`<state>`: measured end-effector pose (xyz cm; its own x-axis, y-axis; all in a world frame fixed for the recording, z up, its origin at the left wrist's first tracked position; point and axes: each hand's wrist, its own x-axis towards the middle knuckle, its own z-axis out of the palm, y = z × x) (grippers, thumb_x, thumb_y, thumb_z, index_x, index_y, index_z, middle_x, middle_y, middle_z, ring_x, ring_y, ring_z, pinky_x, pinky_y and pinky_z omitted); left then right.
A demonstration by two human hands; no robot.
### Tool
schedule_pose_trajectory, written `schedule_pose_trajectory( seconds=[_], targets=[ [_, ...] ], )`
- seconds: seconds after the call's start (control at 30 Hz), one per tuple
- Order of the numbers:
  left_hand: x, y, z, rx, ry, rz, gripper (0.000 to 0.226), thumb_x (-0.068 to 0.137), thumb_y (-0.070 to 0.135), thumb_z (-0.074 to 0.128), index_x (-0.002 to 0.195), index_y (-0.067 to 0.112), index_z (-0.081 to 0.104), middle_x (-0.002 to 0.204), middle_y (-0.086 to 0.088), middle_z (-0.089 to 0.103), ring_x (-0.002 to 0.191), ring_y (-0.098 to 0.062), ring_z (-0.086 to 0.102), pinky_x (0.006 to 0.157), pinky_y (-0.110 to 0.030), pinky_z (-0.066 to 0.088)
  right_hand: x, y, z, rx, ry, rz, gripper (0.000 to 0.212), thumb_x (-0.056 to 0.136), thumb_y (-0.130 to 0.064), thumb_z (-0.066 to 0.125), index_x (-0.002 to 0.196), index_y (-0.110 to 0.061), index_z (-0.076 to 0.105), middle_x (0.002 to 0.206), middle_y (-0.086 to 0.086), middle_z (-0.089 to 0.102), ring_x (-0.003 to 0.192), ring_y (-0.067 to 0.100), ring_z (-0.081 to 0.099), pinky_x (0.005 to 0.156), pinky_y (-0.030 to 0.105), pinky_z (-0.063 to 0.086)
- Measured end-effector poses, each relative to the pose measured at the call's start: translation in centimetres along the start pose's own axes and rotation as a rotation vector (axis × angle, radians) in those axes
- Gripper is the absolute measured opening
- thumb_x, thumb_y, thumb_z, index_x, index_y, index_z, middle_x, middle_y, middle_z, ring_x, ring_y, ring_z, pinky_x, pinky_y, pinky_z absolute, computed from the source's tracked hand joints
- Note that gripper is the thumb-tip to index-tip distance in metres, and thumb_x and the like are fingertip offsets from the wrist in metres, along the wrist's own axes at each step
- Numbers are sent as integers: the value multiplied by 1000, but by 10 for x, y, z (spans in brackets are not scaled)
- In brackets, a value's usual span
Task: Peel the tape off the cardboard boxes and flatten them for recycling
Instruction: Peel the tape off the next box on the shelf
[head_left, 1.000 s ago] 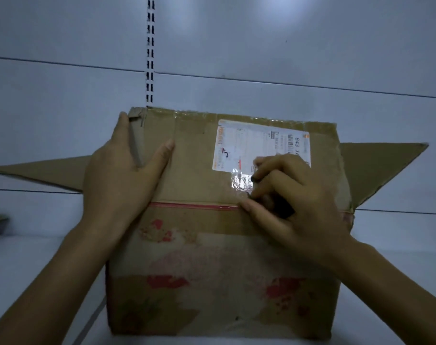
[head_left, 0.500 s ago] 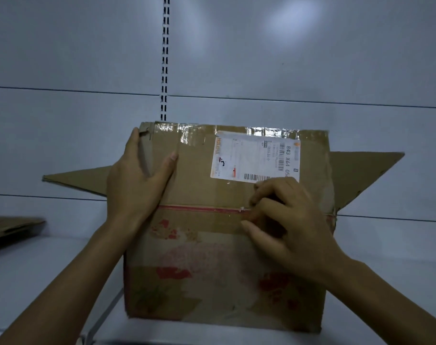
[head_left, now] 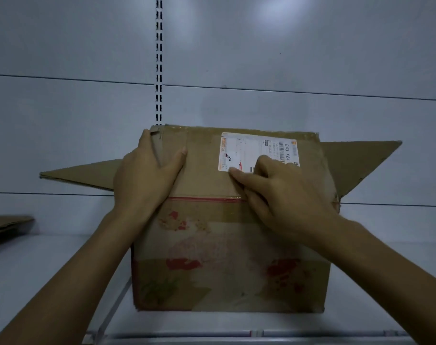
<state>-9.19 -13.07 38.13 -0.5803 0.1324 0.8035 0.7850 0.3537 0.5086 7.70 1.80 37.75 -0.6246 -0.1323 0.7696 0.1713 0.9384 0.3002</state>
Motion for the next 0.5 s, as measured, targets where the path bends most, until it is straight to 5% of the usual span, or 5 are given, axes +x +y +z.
schedule_pose_trajectory(
  seconds=[0.17, 0.3, 0.4, 0.5],
  targets=[
    [2, -2, 1, 7, -16, 2, 81, 88, 59, 48, 150, 14, 23, 133, -14, 54, 119, -32, 50, 90, -40, 43, -21, -2, 9, 1, 86, -33, 38, 90, -32, 43, 114, -16, 69, 85, 3, 56, 69, 16, 47, 54, 30, 41],
    [-3, -3, 0, -99, 64, 47, 80, 88, 58, 52, 150, 16, 23, 132, -12, 55, 115, -29, 55, 90, -35, 43, -19, -2, 10, 177, 237, 7, 26, 86, -35, 54, 83, -13, 67, 86, 2, 59, 76, 15, 52, 59, 33, 46],
    [-8, 0, -1, -182, 144, 73, 83, 86, 60, 54, 150, 17, 24, 134, -10, 54, 116, -28, 54, 92, -33, 41, -4, -2, 11, 137, 241, 77, 46, 88, -46, 51, 121, -14, 59, 127, 7, 54, 116, 20, 48, 93, 42, 48],
    [-8, 0, -1, -197, 159, 71, 80, 86, 56, 57, 149, 17, 26, 134, -9, 54, 116, -27, 54, 90, -30, 40, 9, -5, 17, -50, 78, 71, 77, 92, -63, 30, 152, -16, 18, 160, 10, 12, 147, 23, 7, 119, 43, 9]
  ],
)
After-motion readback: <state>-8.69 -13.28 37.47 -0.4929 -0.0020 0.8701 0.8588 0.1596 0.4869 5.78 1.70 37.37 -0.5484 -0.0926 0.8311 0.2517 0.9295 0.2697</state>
